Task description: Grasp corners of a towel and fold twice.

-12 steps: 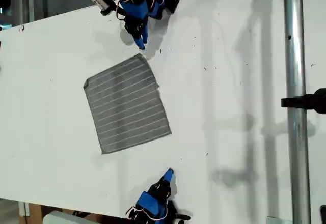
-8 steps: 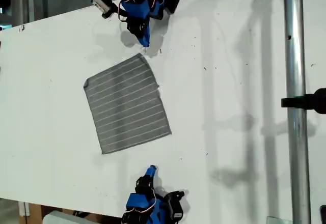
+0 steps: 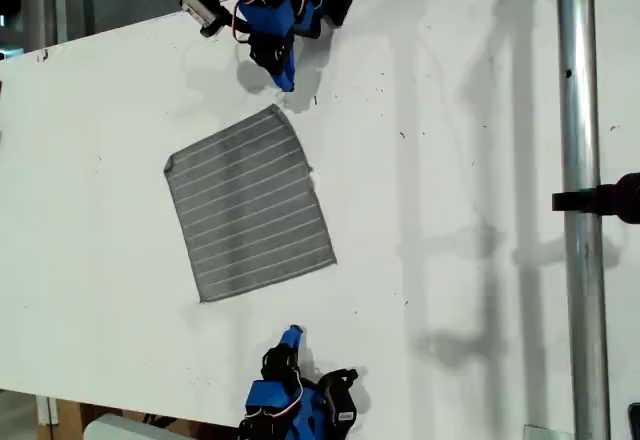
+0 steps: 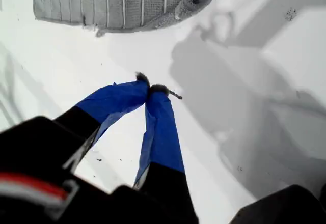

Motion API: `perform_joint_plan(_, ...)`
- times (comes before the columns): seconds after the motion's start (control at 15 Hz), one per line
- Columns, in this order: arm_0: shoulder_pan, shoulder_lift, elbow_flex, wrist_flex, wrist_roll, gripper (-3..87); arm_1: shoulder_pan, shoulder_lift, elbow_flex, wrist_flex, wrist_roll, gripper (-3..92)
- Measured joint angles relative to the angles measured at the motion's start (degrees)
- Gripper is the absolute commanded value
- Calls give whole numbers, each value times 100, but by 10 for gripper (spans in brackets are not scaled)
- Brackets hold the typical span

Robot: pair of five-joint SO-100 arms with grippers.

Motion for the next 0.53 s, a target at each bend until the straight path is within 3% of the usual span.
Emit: perform_joint_plan(0.53,0,0,0,0,0,-28,-53,0,0,0,0,-2)
